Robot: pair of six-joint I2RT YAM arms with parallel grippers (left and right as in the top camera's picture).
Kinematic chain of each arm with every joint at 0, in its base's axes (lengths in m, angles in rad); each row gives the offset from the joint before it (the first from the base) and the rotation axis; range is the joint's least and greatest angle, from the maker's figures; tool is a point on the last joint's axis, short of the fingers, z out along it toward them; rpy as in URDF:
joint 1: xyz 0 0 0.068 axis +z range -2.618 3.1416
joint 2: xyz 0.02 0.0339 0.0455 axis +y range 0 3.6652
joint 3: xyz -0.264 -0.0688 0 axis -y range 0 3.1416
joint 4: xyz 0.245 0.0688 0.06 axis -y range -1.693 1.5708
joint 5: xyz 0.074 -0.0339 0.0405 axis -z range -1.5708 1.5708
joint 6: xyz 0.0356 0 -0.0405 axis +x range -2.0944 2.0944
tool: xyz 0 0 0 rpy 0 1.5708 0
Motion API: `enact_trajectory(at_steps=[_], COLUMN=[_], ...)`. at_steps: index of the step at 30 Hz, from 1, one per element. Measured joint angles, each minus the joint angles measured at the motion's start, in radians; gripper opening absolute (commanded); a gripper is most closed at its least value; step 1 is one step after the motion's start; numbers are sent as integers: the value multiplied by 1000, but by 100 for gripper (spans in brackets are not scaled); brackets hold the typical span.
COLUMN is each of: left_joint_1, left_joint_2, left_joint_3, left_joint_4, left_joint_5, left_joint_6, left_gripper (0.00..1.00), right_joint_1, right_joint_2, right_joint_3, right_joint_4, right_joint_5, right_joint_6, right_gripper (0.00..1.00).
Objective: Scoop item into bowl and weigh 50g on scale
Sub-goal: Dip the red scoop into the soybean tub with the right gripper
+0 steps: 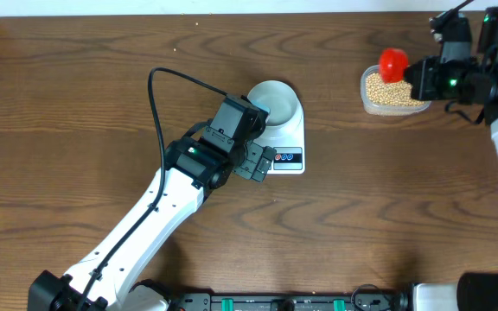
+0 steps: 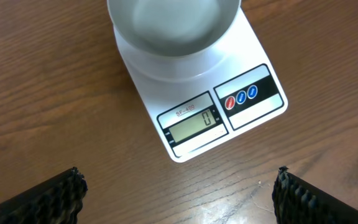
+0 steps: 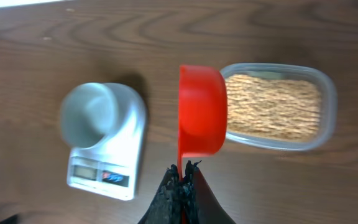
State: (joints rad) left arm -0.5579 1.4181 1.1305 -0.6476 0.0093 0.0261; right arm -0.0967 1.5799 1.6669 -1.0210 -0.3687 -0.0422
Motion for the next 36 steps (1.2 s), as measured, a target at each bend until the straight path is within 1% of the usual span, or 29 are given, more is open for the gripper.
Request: enact_trajectory(at_steps=[7,14,21,26,32,36], left_joint_1=[0,0,0,0,0,0], left_joint_2=[0,0,0,0,0,0], left_joint_3=[0,0,0,0,0,0], left_joint_4=[0,0,0,0,0,0], left_joint_5=[3,3,4,4,4,4], left_joint_6=[0,0,0,0,0,0], left_gripper=[98,98,98,98,98,98], right_joint_1=[-79,-121,-120,-120,-120,-120], right_joint_2=[53,84,216,291,369,410], right_joint_3=[4,8,8,8,8,16], right_joint_4=[-8,-6,17,70,113,117], right_joint_5=[60,98,137,145,145,104], right_joint_6=[-34,-139,-222,-219,-159,-122], right_gripper=[1,1,1,1,1,1])
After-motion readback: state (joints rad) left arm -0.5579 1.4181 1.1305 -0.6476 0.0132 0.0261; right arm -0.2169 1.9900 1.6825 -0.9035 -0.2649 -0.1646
